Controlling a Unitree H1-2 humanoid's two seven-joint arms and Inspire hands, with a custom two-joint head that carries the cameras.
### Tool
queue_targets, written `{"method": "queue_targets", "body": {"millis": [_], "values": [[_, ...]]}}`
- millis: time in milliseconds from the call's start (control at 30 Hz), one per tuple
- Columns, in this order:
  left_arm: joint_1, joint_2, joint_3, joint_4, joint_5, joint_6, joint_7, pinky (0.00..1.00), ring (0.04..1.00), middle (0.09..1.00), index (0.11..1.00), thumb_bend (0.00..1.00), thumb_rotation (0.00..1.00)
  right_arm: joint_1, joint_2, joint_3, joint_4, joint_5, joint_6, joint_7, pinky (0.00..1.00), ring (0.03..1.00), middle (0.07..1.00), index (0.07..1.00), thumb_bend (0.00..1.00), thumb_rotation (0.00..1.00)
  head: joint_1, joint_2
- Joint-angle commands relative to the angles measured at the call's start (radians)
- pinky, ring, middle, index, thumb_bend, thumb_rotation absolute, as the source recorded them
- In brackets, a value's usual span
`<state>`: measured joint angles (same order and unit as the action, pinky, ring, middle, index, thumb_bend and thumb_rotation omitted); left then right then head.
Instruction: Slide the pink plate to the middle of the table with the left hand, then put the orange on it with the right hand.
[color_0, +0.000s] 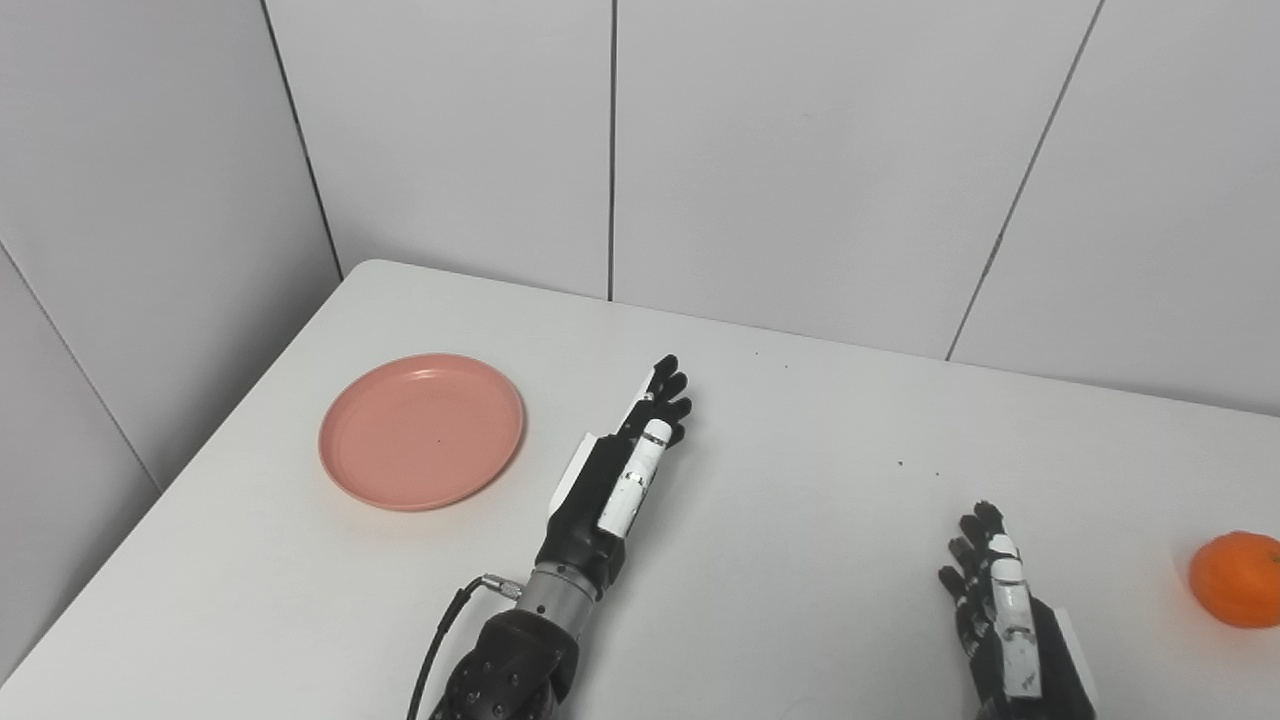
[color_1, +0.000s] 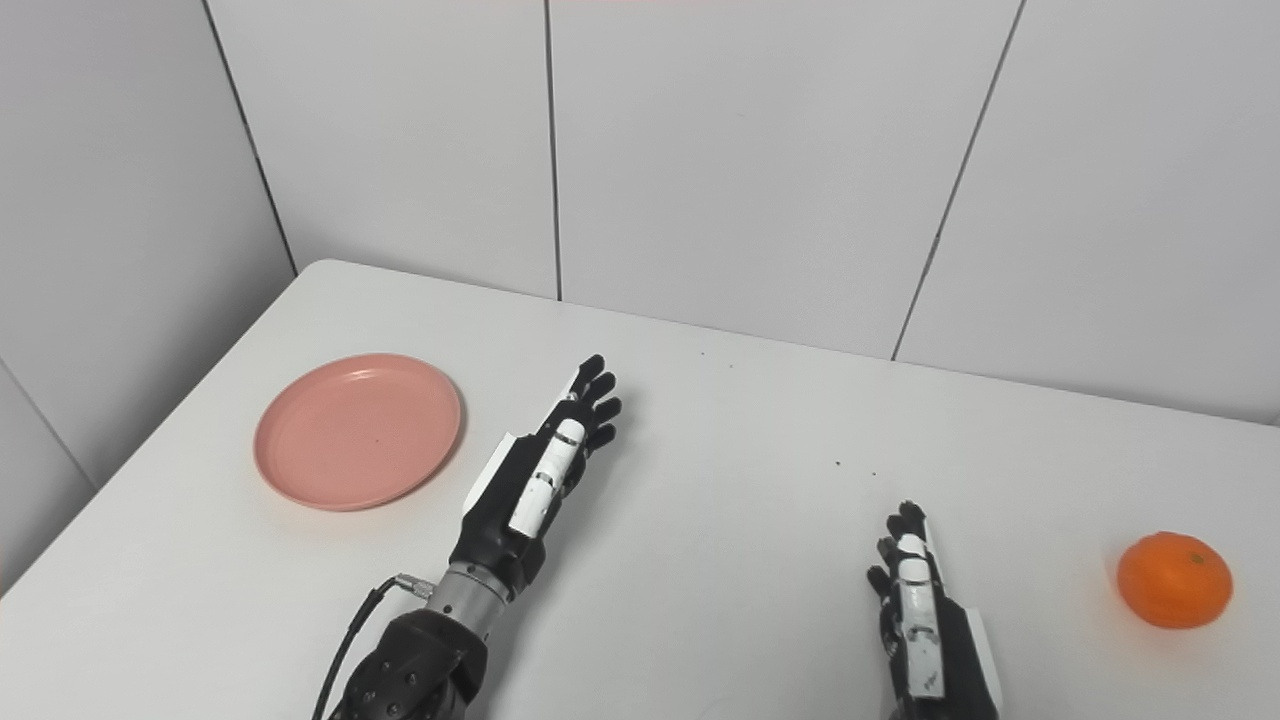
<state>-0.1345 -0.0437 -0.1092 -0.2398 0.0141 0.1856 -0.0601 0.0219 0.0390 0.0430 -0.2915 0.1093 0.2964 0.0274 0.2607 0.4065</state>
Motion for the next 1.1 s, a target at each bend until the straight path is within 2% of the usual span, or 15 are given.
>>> {"method": "queue_targets", "body": {"millis": [0,167,467,767,1067], "values": [[-0.058,0.008,0.010,-0.057,-0.017,0.022,-0.009,0.96,0.966,0.989,0.974,0.42,1.00,-0.018,-0.002,0.000,-0.018,-0.004,-0.036,0.005,1.00,1.000,1.000,1.000,0.22,1.00,0.003,0.001],[-0.108,0.022,0.048,-0.108,-0.034,0.102,-0.002,0.97,0.964,0.985,0.974,0.42,1.00,-0.018,-0.004,-0.004,-0.014,0.000,-0.038,0.009,1.00,1.000,1.000,1.000,0.22,1.00,0.015,-0.002],[-0.181,0.099,0.141,-0.150,-0.055,0.161,0.004,0.97,0.951,0.972,0.963,0.40,1.00,-0.020,-0.004,-0.009,-0.011,0.011,-0.035,0.009,1.00,1.000,1.000,1.000,0.21,1.00,0.031,-0.008],[-0.209,0.178,0.249,-0.118,-0.102,0.147,0.010,0.96,0.943,0.956,0.945,0.42,1.00,-0.020,-0.013,-0.013,-0.011,0.018,-0.035,0.016,1.00,1.000,1.000,1.000,0.21,1.00,0.049,-0.014],[-0.223,0.240,0.326,-0.119,-0.134,0.154,0.028,0.96,0.960,0.971,0.943,0.36,1.00,-0.022,-0.018,-0.021,-0.008,0.038,-0.032,0.018,1.00,1.000,1.000,1.000,0.21,1.00,0.062,-0.021]]}}
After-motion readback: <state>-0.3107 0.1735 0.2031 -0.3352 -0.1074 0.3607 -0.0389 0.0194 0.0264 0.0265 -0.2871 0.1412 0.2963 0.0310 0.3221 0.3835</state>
